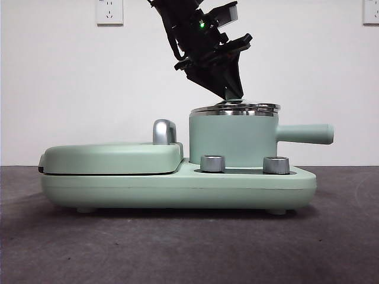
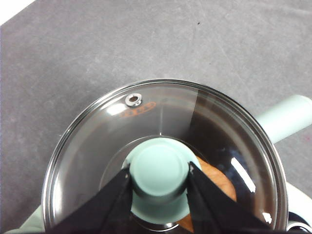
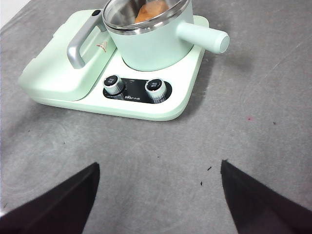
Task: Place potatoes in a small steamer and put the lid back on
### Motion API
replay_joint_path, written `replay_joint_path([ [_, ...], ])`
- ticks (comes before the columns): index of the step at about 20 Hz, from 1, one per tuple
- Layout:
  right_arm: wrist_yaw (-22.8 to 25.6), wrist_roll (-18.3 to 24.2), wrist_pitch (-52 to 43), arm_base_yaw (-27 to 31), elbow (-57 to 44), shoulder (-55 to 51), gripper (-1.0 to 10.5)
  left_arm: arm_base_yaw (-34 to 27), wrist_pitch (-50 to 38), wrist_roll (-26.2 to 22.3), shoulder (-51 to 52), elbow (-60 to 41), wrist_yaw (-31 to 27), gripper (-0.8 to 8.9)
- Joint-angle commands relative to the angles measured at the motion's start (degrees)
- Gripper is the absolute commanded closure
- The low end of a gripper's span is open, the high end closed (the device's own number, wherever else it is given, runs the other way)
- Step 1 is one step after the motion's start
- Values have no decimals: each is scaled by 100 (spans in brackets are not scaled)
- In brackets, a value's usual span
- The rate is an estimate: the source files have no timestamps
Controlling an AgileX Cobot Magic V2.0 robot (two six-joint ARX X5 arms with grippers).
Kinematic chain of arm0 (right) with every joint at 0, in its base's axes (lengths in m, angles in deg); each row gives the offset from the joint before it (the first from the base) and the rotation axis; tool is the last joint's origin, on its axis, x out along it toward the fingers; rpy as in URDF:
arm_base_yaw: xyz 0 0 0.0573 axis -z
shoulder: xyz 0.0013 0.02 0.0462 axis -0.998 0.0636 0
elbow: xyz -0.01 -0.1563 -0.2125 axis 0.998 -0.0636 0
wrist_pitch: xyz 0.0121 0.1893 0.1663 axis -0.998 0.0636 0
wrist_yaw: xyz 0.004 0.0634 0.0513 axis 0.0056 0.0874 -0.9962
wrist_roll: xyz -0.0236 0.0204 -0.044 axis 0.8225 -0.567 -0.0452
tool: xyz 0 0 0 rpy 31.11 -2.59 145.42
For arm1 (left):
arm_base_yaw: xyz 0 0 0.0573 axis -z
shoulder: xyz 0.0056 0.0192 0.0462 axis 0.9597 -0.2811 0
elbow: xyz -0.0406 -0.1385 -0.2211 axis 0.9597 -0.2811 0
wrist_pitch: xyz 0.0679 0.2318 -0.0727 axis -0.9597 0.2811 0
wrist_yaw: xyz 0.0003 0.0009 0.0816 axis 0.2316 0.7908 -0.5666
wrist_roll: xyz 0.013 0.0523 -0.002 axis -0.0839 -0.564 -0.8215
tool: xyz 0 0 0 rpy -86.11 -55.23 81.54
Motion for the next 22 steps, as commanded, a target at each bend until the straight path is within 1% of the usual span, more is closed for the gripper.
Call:
replay_joint_path([
  [1,26,-55,-66,-28,15,-4,556,81,15,-227,-286,85,-197,758],
  [8,26,-55,-70,-28,15,-4,555,157,-13,-232,-286,85,-223,758],
  [10,26,-55,-70,-28,15,-4,556,199,-17,-306,-284,90,-457,758],
  [17,26,-55,-70,-28,15,-4,555,234,13,-319,-221,98,-623,758],
  [18,26,-55,-68,-28,15,-4,556,236,28,-304,-221,101,-621,757],
  [21,24,-55,-66,-28,15,-4,556,234,50,-31,-221,101,-623,754],
  [22,24,-55,-66,-28,15,-4,555,236,44,-28,-221,101,-623,751],
])
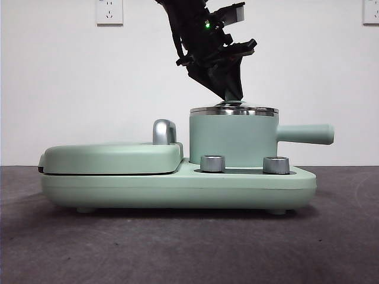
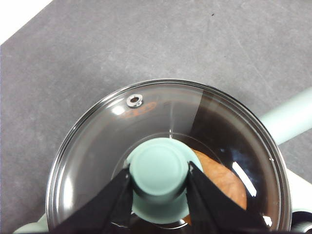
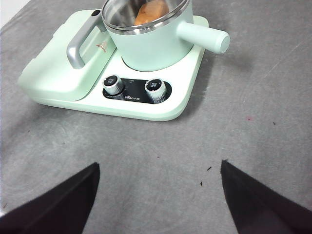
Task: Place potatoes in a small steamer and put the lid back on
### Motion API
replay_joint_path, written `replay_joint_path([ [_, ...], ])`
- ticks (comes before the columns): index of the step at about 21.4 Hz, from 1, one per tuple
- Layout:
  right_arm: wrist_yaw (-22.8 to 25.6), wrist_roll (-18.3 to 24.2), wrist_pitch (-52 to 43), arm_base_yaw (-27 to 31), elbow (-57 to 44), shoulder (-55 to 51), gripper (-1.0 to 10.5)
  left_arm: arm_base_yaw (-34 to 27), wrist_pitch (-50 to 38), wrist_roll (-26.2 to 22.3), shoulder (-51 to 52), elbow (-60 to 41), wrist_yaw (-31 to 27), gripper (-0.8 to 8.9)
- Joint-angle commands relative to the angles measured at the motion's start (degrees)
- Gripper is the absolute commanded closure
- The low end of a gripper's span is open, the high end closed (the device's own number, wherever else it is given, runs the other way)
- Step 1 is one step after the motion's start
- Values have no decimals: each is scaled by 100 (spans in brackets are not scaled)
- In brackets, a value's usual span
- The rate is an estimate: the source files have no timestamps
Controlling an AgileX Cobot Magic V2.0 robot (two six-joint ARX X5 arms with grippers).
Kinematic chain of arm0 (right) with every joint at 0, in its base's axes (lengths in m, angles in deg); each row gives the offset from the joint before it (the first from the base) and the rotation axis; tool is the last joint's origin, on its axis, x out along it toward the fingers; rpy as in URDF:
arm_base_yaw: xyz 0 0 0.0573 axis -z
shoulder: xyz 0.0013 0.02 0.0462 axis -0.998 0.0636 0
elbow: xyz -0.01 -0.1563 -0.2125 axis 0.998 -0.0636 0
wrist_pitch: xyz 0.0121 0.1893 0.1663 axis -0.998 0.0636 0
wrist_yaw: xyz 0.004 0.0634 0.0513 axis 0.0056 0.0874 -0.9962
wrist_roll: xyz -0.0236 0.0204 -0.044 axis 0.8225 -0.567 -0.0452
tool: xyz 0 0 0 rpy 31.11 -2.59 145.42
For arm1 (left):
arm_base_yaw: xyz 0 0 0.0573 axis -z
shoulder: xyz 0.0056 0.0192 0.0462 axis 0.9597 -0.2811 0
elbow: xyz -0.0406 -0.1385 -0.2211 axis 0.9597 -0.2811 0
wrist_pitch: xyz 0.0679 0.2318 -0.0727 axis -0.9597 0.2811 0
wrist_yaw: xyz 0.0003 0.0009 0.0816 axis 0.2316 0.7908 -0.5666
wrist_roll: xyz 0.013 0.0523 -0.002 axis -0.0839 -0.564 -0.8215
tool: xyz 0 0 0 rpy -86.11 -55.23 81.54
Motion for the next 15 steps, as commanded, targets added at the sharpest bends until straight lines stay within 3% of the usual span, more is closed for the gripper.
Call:
replay_joint_path([
  [1,24,-55,-63,-28,15,-4,555,74,-11,74,-219,83,-44,713],
  [5,22,-52,-61,-31,15,-4,555,59,-17,223,17,105,-44,285],
  [8,22,-52,-59,-31,15,-4,555,46,361,221,540,105,-44,259],
  [15,-256,-42,-61,-31,15,-4,555,39,2623,610,2236,92,118,260],
])
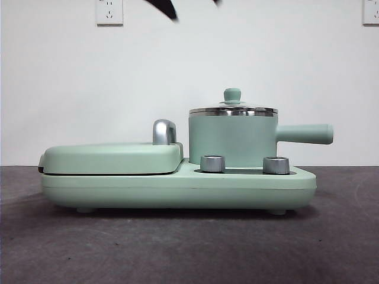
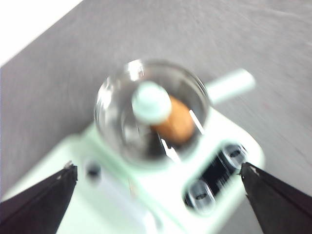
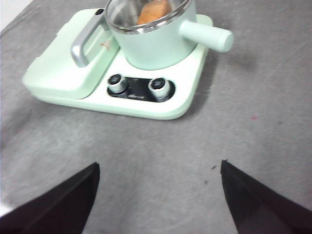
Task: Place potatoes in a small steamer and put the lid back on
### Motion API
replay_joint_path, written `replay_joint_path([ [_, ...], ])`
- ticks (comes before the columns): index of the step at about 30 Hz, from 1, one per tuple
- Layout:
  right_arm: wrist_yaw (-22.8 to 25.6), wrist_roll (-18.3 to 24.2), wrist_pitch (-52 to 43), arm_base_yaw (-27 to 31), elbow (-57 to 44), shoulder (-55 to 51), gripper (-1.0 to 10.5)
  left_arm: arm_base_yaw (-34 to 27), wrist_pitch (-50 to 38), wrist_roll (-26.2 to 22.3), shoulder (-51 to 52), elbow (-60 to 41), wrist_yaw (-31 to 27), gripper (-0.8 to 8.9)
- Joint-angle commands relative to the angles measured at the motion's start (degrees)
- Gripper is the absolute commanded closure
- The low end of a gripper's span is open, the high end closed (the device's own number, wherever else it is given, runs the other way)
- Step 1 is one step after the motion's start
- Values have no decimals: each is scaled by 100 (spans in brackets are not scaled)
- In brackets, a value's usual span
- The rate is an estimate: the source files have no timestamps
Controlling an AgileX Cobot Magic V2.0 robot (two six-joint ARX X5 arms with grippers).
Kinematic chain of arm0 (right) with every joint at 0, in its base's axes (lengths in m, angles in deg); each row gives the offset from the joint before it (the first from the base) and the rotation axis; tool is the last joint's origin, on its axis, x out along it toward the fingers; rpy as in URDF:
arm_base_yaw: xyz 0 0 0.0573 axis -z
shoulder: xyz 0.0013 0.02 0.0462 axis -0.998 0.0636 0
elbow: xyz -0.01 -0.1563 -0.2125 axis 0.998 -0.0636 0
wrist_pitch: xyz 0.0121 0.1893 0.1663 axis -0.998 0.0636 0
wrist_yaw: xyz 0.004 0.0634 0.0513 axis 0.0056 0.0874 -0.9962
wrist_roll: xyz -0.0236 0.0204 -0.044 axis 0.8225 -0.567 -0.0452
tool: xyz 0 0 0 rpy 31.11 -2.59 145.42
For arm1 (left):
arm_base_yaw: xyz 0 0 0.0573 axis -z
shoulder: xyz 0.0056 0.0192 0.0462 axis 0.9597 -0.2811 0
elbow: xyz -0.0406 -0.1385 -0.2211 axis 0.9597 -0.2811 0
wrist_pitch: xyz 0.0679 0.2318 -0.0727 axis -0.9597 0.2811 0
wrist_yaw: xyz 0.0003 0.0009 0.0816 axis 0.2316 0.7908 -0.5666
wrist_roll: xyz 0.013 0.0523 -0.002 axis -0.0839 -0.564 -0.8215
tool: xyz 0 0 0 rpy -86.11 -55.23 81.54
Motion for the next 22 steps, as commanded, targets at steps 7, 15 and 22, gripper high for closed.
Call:
replay_joint_path([
  [7,-640,146,-70,-31,15,-4,555,33,570,452,1749,-1176,754,261],
  [15,-682,146,-398,-31,15,-4,555,33,208,815,3606,-3768,780,260],
  [22,-682,181,-811,-31,15,-4,555,39,-1047,1567,5187,-5768,935,261],
])
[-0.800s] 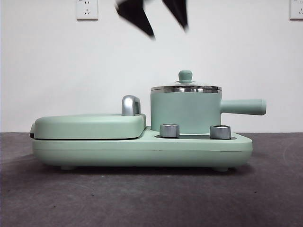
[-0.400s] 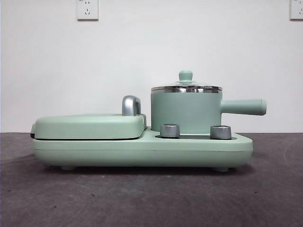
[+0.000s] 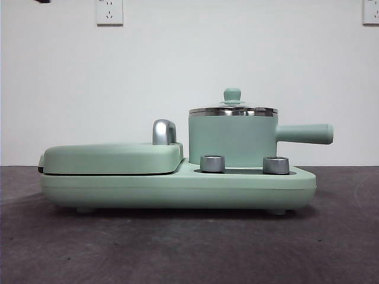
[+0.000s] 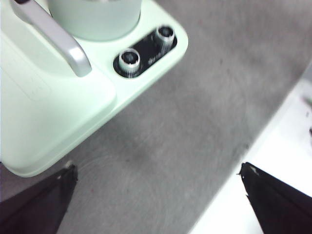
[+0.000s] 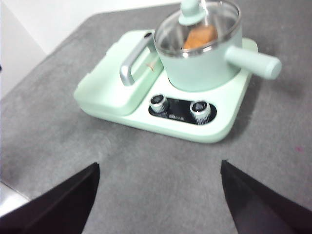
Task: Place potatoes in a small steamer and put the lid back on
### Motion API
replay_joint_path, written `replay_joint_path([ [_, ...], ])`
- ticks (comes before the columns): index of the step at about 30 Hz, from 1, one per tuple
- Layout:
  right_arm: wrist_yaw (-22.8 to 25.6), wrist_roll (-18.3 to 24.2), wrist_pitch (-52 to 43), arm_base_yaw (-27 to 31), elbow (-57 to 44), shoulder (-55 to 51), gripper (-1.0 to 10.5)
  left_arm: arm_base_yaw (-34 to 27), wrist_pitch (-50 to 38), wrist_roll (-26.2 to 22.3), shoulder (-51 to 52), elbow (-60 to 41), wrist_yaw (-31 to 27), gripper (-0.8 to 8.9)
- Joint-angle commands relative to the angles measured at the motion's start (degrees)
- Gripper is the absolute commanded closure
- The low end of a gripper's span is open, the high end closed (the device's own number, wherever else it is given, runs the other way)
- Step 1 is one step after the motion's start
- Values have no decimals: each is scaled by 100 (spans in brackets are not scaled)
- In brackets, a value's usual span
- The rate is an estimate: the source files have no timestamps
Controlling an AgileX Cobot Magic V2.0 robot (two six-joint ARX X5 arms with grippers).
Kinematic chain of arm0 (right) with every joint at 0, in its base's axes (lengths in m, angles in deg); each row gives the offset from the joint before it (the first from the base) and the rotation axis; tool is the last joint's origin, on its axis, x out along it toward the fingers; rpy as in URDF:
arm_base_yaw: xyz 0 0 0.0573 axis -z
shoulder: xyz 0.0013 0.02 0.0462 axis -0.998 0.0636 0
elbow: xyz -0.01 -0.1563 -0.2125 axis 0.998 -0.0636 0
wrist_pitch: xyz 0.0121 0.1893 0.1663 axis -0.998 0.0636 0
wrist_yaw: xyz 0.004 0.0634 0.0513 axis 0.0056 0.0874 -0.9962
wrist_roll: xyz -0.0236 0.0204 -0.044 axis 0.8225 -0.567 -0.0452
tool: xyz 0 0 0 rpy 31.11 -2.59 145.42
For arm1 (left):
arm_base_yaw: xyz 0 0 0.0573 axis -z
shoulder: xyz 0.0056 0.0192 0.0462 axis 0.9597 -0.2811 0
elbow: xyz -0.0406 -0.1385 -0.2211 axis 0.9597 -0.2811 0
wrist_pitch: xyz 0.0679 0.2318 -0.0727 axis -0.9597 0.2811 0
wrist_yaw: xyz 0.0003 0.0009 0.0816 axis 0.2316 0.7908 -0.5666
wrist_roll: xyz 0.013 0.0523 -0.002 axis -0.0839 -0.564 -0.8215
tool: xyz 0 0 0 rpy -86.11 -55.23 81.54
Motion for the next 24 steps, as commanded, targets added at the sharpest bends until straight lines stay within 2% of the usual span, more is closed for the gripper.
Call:
replay_joint_path([
  [1,-20,72,-125,-31,17,-4,555,42,-612,435,586,-688,44,262],
  [4,-24,72,-125,-31,17,-4,555,42,-905,450,1091,-1226,39,315],
  [7,-17,72,-125,-31,17,-4,555,42,-957,501,1390,-1491,42,443],
  [9,-17,81,-125,-31,17,-4,576,42,-933,533,1521,-1556,39,654],
  [10,-20,98,-122,-31,17,-4,684,42,-920,527,1563,-1556,39,815],
  [11,-20,157,-122,-31,17,-4,853,42,-951,529,1593,-1556,39,789],
  [12,-20,234,-118,-31,17,-4,967,42,-981,529,1611,-1556,39,798],
  [13,-11,306,-120,-31,17,-4,922,42,-1014,531,1622,-1556,39,799],
  [24,48,332,-127,-31,20,-4,926,42,-1021,533,1631,-1554,35,793],
])
